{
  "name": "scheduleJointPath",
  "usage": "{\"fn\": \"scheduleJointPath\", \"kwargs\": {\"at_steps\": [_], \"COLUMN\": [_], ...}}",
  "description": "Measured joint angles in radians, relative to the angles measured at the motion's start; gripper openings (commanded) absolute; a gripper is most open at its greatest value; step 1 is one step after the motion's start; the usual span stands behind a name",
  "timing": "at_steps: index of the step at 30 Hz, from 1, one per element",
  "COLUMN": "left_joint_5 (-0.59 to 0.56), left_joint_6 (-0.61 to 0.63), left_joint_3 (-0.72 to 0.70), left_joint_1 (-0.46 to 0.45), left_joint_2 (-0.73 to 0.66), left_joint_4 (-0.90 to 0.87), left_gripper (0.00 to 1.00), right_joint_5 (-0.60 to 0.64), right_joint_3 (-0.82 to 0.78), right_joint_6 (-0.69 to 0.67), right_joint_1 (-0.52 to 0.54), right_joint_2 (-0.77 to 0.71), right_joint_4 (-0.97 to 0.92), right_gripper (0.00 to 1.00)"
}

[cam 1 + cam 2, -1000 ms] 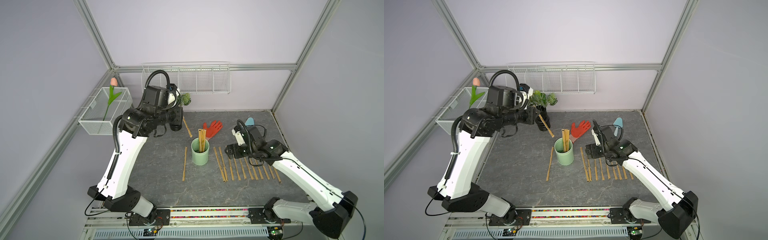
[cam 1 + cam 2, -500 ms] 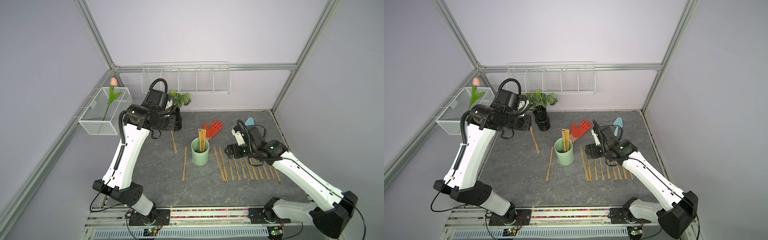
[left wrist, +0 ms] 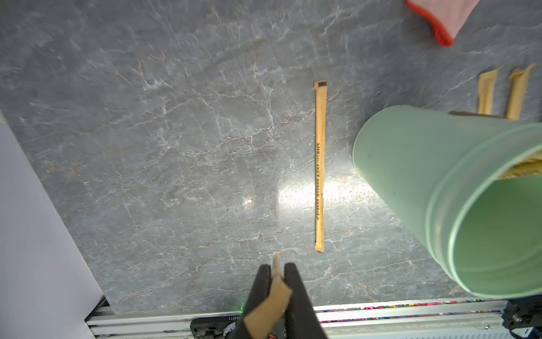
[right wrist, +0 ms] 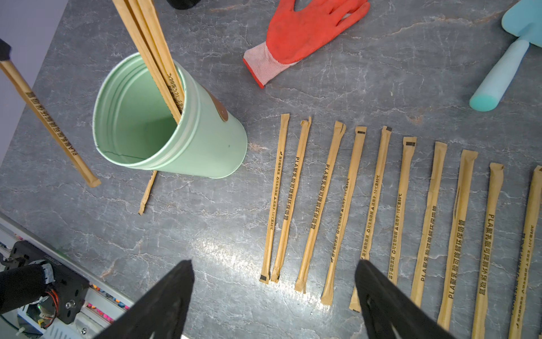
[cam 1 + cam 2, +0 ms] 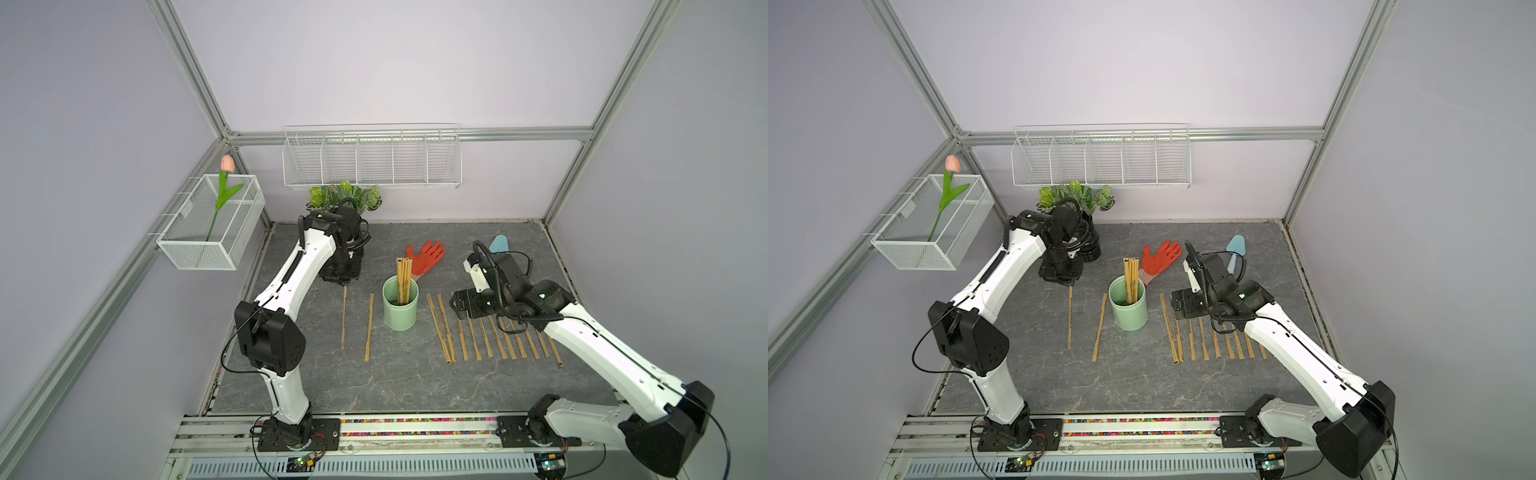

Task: Take the straws out of the storage container
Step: Place the straw at the center of the board.

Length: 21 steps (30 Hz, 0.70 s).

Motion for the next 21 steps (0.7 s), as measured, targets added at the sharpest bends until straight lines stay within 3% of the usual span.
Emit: {"fn": "scheduleJointPath", "kwargs": {"at_steps": [21], "left_joint_5": [0.075], "left_joint_6": [0.000], "left_joint_3": [0.003], "left_joint_1": [0.010], "left_joint_2": [0.225], "left_joint_4": [0.021], "left_gripper": [0.12], "right_joint_5": [0.011], "right_joint_3": [-0.046], "right_joint_6": [0.000], "right_joint_1": [0.000], "right_joint_2": [0.024], "right_joint_4": [0.010], "right_gripper": [0.89]}}
